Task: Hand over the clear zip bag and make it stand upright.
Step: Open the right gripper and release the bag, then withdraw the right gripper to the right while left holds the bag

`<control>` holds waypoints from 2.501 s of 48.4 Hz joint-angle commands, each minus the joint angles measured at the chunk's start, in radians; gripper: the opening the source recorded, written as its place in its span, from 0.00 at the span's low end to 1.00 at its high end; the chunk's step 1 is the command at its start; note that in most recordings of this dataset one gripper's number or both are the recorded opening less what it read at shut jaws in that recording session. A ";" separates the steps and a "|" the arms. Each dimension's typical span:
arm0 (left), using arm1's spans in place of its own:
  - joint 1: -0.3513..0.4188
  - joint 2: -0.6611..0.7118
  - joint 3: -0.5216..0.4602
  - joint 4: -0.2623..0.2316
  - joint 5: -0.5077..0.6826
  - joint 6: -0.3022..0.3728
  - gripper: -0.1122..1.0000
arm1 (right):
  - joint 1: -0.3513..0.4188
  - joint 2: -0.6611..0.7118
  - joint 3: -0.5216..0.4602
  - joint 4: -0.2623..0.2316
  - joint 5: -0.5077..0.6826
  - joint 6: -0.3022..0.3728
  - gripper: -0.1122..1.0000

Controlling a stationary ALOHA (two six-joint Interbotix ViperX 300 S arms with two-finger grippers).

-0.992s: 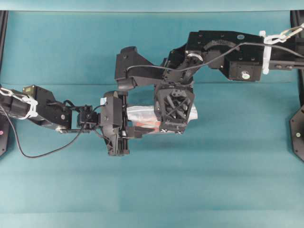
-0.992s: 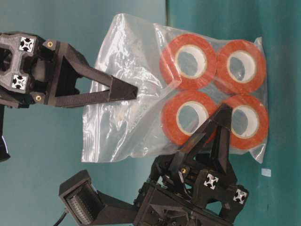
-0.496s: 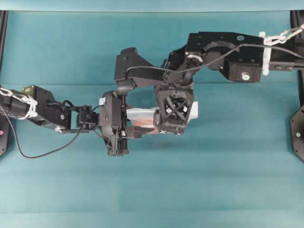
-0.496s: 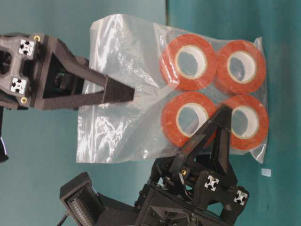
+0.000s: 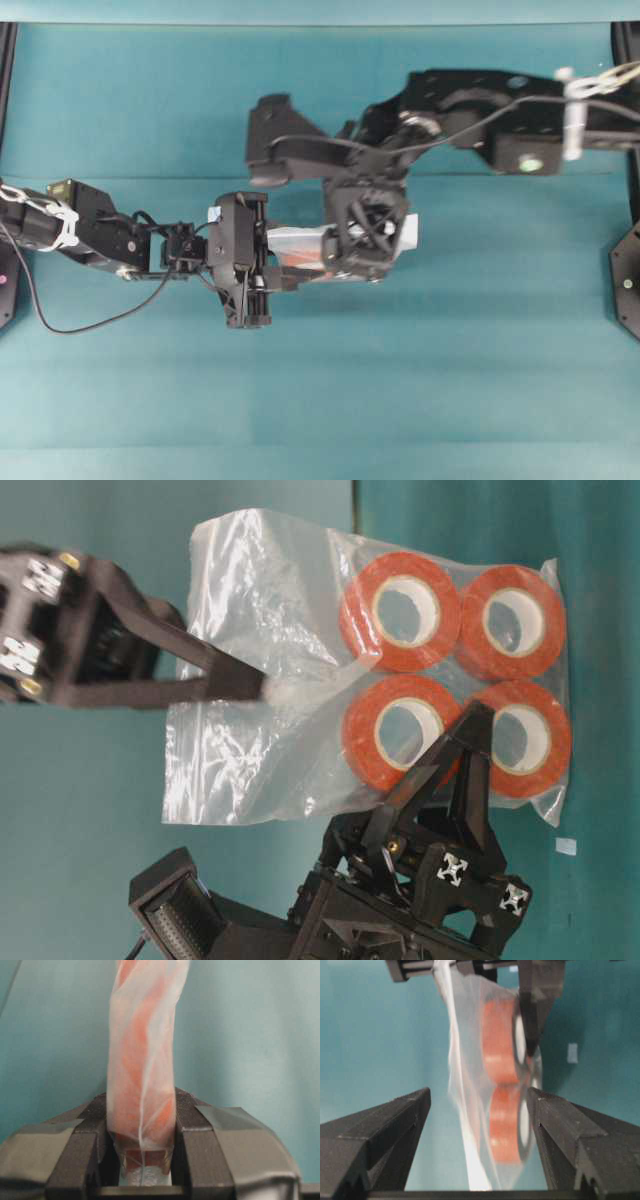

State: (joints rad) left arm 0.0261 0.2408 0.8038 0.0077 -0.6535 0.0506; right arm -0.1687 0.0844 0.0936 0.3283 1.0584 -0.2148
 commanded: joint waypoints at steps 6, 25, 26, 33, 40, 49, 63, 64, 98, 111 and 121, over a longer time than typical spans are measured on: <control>0.002 -0.006 -0.005 0.003 -0.002 0.002 0.30 | -0.032 -0.127 0.046 -0.002 -0.020 0.008 0.87; 0.002 -0.008 -0.008 0.003 0.002 -0.002 0.30 | -0.032 -0.293 0.209 -0.002 -0.129 0.005 0.87; 0.002 -0.008 -0.008 0.003 0.006 -0.002 0.30 | -0.031 -0.302 0.216 -0.002 -0.141 0.003 0.87; 0.002 -0.009 -0.008 0.003 0.037 -0.006 0.30 | -0.029 -0.374 0.296 -0.002 -0.241 -0.005 0.87; 0.002 -0.012 -0.009 0.003 0.049 -0.009 0.30 | -0.017 -0.437 0.370 -0.002 -0.319 -0.008 0.87; 0.003 -0.014 -0.012 0.003 0.054 -0.011 0.30 | -0.015 -0.526 0.457 -0.002 -0.426 -0.008 0.87; 0.003 -0.014 -0.012 0.003 0.060 -0.011 0.30 | -0.014 -0.623 0.572 -0.002 -0.523 -0.003 0.87; 0.003 -0.014 -0.012 0.003 0.060 -0.011 0.30 | -0.012 -0.624 0.581 -0.002 -0.523 0.000 0.87; -0.002 -0.014 -0.011 0.003 0.061 -0.011 0.30 | 0.011 -0.637 0.600 -0.002 -0.520 -0.003 0.87; -0.003 -0.014 -0.012 0.003 0.061 -0.009 0.30 | 0.011 -0.635 0.600 -0.002 -0.518 -0.002 0.87; -0.005 -0.014 -0.009 0.003 0.061 -0.009 0.30 | 0.012 -0.635 0.603 -0.002 -0.512 -0.002 0.87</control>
State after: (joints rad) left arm 0.0261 0.2316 0.7977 0.0092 -0.5937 0.0430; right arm -0.1595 -0.5400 0.7041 0.3237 0.5492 -0.2163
